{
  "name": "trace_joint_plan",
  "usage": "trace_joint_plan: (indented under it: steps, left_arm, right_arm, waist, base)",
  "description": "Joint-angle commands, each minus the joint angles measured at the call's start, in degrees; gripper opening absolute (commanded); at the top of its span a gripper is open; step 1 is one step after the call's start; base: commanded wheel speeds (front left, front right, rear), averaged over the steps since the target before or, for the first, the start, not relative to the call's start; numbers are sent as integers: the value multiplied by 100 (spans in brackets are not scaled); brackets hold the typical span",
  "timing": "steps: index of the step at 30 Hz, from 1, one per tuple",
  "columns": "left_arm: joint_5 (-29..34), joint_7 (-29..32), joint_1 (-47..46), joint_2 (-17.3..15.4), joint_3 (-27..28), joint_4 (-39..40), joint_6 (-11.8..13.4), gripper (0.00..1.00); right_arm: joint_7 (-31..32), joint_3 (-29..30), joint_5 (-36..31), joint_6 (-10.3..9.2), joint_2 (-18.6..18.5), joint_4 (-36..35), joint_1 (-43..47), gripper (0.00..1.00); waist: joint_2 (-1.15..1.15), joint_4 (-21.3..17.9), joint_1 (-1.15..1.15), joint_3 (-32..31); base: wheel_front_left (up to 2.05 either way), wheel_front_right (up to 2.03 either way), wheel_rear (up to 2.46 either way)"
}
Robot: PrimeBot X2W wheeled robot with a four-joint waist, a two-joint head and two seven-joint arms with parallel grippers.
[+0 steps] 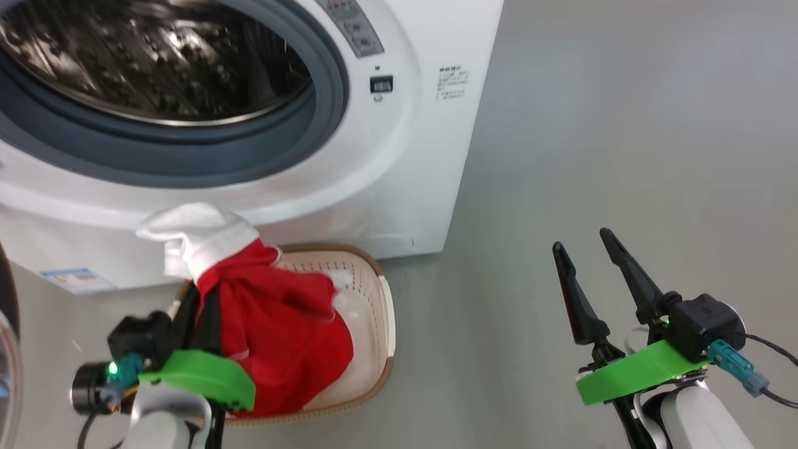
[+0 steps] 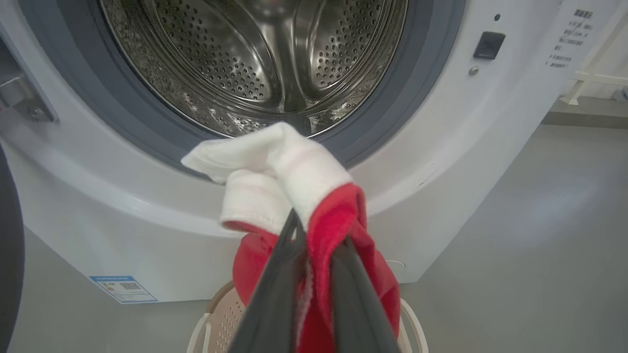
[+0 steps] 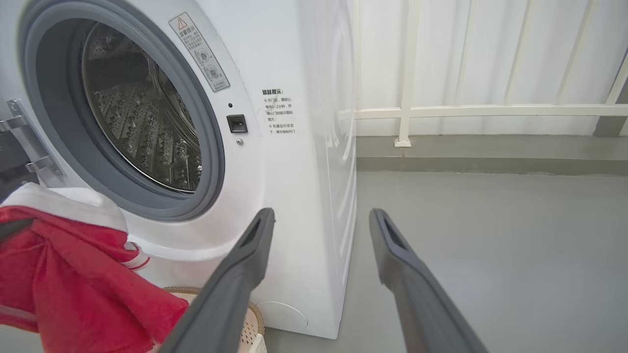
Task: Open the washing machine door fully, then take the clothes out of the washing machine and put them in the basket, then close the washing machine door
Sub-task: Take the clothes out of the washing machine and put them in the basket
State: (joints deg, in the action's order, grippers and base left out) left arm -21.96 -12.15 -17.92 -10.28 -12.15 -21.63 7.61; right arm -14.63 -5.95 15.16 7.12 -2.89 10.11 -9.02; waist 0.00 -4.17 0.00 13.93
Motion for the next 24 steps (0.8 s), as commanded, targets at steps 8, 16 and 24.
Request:
trace_joint_plan:
  steps: [8, 16, 24]
  left_arm:
    - [-247, -211, -970, 124, 236, -1153, -362, 0]
    - [-429, -263, -1689, 343, 281, -2601, -674, 0]
    - [-630, -215, -2324, 441, 305, -3896, -1000, 0]
  right_arm:
    - [-37, -54, -28, 36, 2, -245, -313, 100]
    - [-37, -57, -84, 36, 2, -332, -433, 100]
    - [-37, -57, -88, 36, 2, -397, -535, 100]
  waist:
    - [0, 53, 0, 791]
    - [0, 48, 0, 1167]
    - [0, 16, 0, 1554]
  base:
    - [0, 0, 0]
    - [0, 0, 0]
    - [0, 0, 0]
